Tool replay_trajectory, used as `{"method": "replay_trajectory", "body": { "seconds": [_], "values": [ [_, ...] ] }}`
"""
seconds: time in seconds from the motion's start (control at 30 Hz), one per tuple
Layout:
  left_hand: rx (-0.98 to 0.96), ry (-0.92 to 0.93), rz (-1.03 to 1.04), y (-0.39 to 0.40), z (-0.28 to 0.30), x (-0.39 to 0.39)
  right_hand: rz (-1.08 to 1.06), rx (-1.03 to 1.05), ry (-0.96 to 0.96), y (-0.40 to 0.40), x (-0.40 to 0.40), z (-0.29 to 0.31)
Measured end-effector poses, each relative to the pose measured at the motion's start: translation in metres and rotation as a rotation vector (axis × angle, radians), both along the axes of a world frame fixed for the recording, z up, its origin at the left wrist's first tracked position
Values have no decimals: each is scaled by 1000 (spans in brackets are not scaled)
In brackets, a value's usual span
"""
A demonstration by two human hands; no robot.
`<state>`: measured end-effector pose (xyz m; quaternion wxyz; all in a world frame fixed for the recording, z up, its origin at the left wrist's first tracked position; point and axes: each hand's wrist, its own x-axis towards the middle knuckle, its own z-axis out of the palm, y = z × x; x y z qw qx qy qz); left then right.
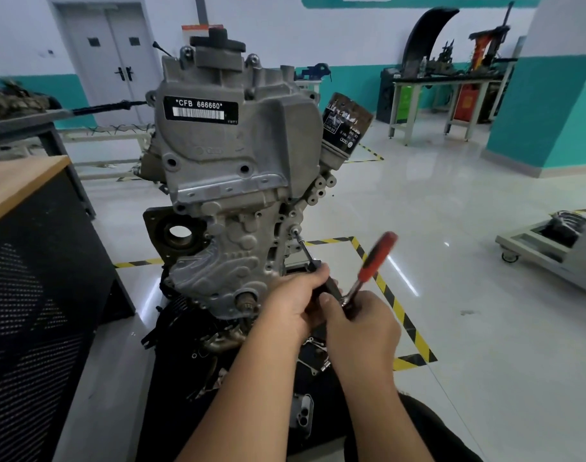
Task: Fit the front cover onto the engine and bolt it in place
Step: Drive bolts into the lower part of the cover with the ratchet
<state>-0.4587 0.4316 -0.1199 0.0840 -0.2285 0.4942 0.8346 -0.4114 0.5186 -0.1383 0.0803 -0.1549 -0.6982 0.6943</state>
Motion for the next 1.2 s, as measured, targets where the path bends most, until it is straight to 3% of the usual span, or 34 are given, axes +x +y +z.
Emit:
{"method": "replay_trajectory", "body": {
  "seconds": [0.03, 0.07, 0.13, 0.17, 0.2, 0.23, 0.33, 0.4, 0.43, 0.47, 0.53, 0.57, 0.6, 0.7, 0.73, 0.77, 0.8, 0.9, 0.93, 0.97, 1.03, 1.07, 1.13, 1.2],
  "values": [
    [-2, 11, 5, 0, -1, 0, 4, -6, 22, 1, -1, -1],
    [8, 9, -8, 1, -1, 1, 8, -179, -42, 4, -4, -1],
    [37, -26, -51, -2, 0, 3, 168, -932, -290, 6, -2, 9],
    [34, -40, -64, -4, -1, 3, 204, -1183, -383, 9, -1, 10],
    [21, -46, -60, -6, -1, 3, 208, -1218, -400, 10, -2, 9],
    [8, -41, -47, -7, -2, 1, 207, -1054, -373, 12, -3, 8],
    [-1, 3, 16, -1, 0, 1, 55, -194, -142, 10, -7, 2],
    [17, 31, 38, 2, 0, 0, 36, -61, -18, 1, -2, 6],
    [44, 32, 23, 3, 0, 1, 36, -146, -16, 3, -1, 6],
    [66, 22, -8, 2, 1, 1, 47, -383, -102, 4, -4, 5],
    [79, -9, -51, -2, 2, 2, 238, -1165, -338, 6, 2, 13],
    [65, -27, -51, -4, 1, 1, 267, -1306, -387, 8, 1, 12],
    [59, -37, -40, -4, 1, 0, 254, -1171, -384, 8, -1, 9],
    [96, -21, 3, 3, 5, 0, 78, -291, -204, 2, -2, 7],
    [113, -15, -6, 5, 6, 0, 46, -189, -127, -4, 0, 7],
    [123, -9, -17, 5, 4, -1, 7, -194, -63, -7, 2, 7],
    [124, -2, -25, 3, 4, -1, 39, -349, -69, -5, 1, 6],
    [79, -18, -27, -6, 3, 0, 269, -1279, -350, 3, 3, 15],
    [68, -25, -25, -6, 4, 1, 276, -1319, -369, 7, 1, 13],
    [73, -31, -13, -6, 4, 1, 260, -1117, -352, 8, 0, 11],
    [91, -35, 22, -1, 7, 2, 111, -363, -224, 7, -5, 3],
    [105, -28, 31, 2, 8, 2, 52, -103, -134, 3, -2, 5],
    [120, -6, 34, 5, 7, 2, 9, -73, -34, -7, 1, 4],
    [125, 2, 15, 1, 5, 2, 52, -446, -117, -7, 1, 0]
  ]
}}
